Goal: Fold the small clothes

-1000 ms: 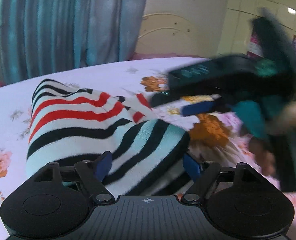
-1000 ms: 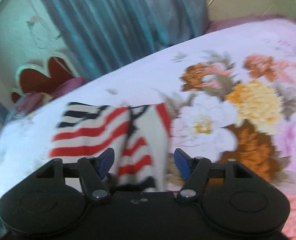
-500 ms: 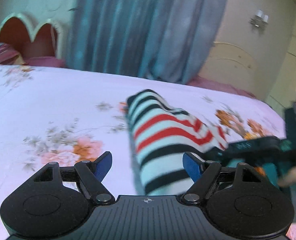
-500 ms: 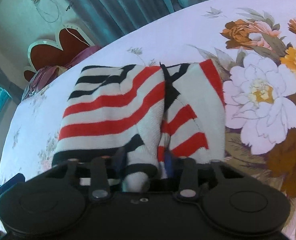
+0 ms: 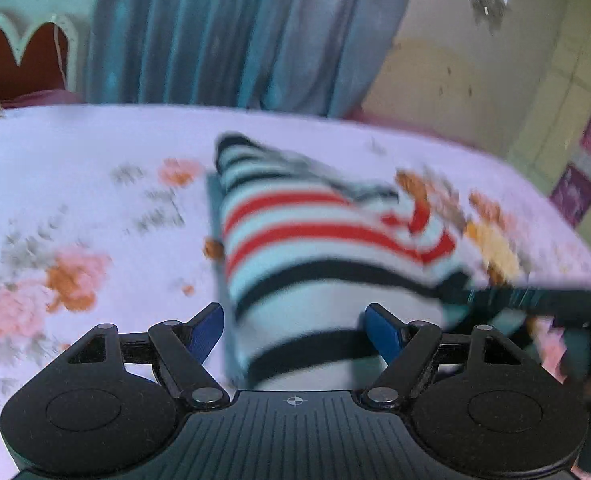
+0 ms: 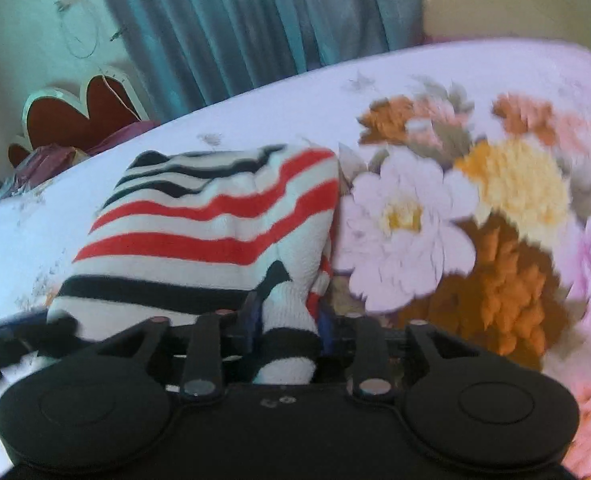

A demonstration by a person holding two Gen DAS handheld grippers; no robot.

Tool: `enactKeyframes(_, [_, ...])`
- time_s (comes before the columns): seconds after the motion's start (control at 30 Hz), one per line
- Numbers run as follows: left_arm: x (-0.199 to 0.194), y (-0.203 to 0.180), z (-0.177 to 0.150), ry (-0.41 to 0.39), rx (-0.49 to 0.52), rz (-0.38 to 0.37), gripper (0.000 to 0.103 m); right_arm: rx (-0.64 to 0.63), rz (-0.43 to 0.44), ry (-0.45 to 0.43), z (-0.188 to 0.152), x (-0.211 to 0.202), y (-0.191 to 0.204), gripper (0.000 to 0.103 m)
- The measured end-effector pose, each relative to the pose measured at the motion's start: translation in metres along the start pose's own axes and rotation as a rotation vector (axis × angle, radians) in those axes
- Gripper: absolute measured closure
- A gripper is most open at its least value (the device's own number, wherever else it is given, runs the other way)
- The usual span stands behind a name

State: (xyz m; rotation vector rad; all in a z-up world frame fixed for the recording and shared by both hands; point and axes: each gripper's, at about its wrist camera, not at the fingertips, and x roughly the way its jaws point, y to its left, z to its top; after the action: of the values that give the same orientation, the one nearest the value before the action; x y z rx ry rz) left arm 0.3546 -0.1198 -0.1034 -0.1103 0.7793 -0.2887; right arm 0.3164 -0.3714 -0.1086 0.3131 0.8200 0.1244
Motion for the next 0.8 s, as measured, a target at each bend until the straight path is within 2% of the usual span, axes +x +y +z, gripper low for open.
enactKeyframes(0.17, [0.004, 0.001, -0.008, 0.004, -0.004, 0.001, 0.026, 0.04, 0.004, -0.036, 0.004, -0.031, -0.009, 0.063])
enactKeyframes(0.27, [0.004, 0.005, -0.009, 0.003, -0.01, 0.001, 0.025, 0.039, 0.002, -0.052, -0.004, -0.055, -0.013, 0.067])
enactKeyframes(0.4, [0.005, 0.005, -0.01, 0.003, -0.022, 0.003, 0.023, -0.02, -0.006, -0.053, -0.02, -0.068, -0.003, 0.076])
enactKeyframes(0.47, [0.007, 0.006, -0.011, 0.005, -0.017, 0.002, 0.023, -0.076, -0.045, -0.026, -0.03, -0.061, 0.004, 0.081])
enactKeyframes(0.53, [0.01, 0.007, -0.012, 0.015, -0.015, -0.006, 0.022, -0.078, -0.096, 0.018, -0.039, -0.046, 0.001, 0.081])
enactKeyframes(0.6, [0.011, 0.008, -0.013, 0.022, -0.032, -0.008, 0.021, -0.016, -0.091, 0.037, -0.041, -0.037, -0.01, 0.079])
enactKeyframes(0.67, [0.009, 0.009, -0.01, 0.032, -0.053, -0.006, 0.021, 0.007, -0.075, 0.037, -0.038, -0.041, -0.011, 0.079])
enactKeyframes(0.8, [-0.002, 0.006, 0.001, 0.009, -0.036, -0.007, 0.021, 0.001, -0.051, -0.01, -0.023, -0.058, -0.006, 0.073])
